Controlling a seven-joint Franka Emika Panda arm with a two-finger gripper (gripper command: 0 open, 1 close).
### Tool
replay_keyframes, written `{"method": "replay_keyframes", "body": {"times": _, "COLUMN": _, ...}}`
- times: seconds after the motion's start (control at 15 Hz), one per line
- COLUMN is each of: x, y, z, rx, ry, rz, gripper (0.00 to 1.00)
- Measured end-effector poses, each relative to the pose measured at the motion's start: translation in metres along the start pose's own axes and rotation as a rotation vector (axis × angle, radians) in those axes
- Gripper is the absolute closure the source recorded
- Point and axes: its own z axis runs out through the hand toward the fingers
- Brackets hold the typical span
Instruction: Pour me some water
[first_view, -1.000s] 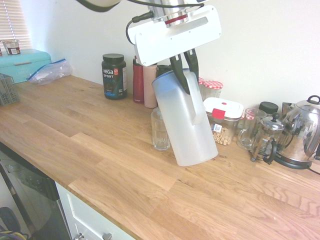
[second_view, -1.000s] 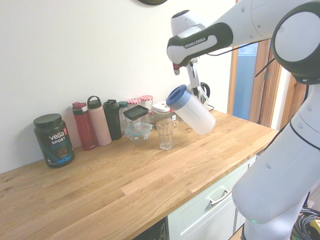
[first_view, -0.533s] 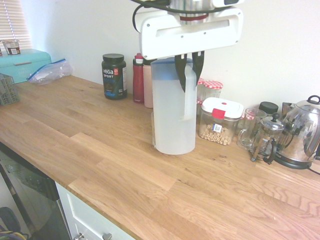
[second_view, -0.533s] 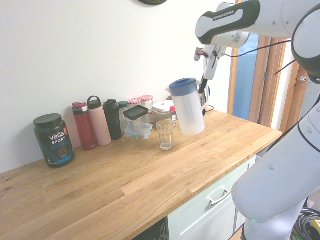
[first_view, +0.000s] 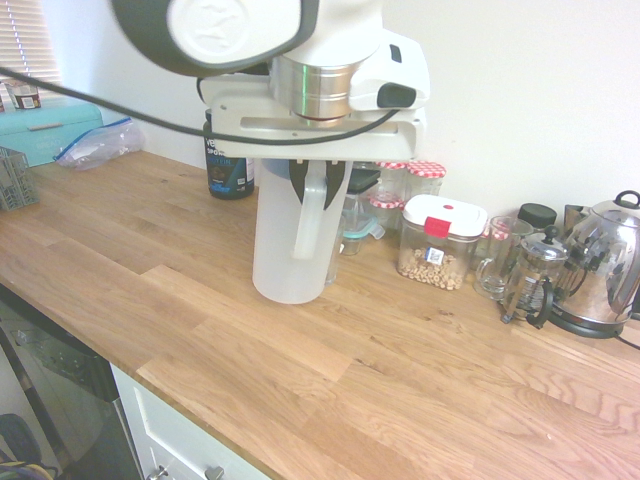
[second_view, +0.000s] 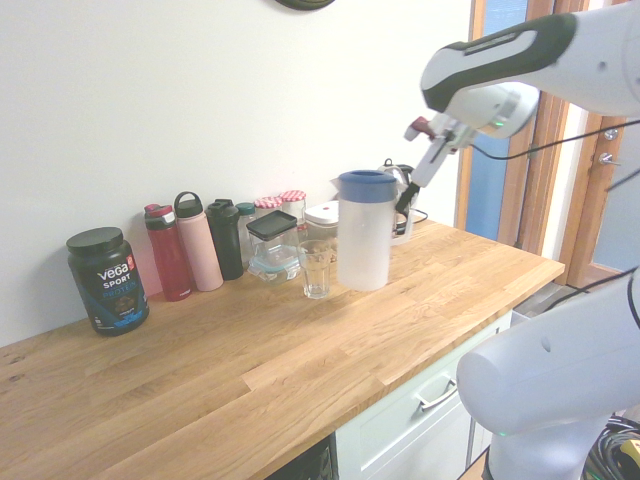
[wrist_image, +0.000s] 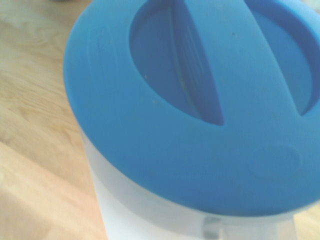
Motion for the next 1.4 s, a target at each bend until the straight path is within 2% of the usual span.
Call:
{"method": "replay_keyframes", "body": {"times": 0.2, "x": -0.047, "y": -0.031, "z": -0.03, "rx": -0.027, "ry": -0.03, "rz": 0.049, "gripper": 1.0}}
{"method": "replay_keyframes", "body": {"times": 0.4, "x": -0.072, "y": -0.107, "z": -0.029, "rx": -0.112, "ry": -0.034, "rz": 0.194, "gripper": 1.0}}
{"method": "replay_keyframes", "body": {"times": 0.53, "x": -0.078, "y": -0.161, "z": -0.012, "rx": -0.167, "ry": -0.019, "rz": 0.282, "gripper": 1.0}}
{"method": "replay_keyframes", "body": {"times": 0.67, "x": -0.093, "y": -0.215, "z": 0.008, "rx": -0.222, "ry": -0.012, "rz": 0.308, "gripper": 1.0}}
{"method": "replay_keyframes", "body": {"times": 0.93, "x": -0.131, "y": -0.315, "z": 0.041, "rx": -0.228, "ry": 0.114, "rz": 0.342, "gripper": 1.0}}
{"method": "replay_keyframes", "body": {"times": 1.13, "x": -0.122, "y": -0.35, "z": 0.088, "rx": -0.248, "ry": 0.163, "rz": 0.39, "gripper": 1.0}}
{"method": "replay_keyframes", "body": {"times": 1.4, "x": -0.087, "y": -0.379, "z": 0.143, "rx": -0.296, "ry": 0.125, "rz": 0.425, "gripper": 1.0}}
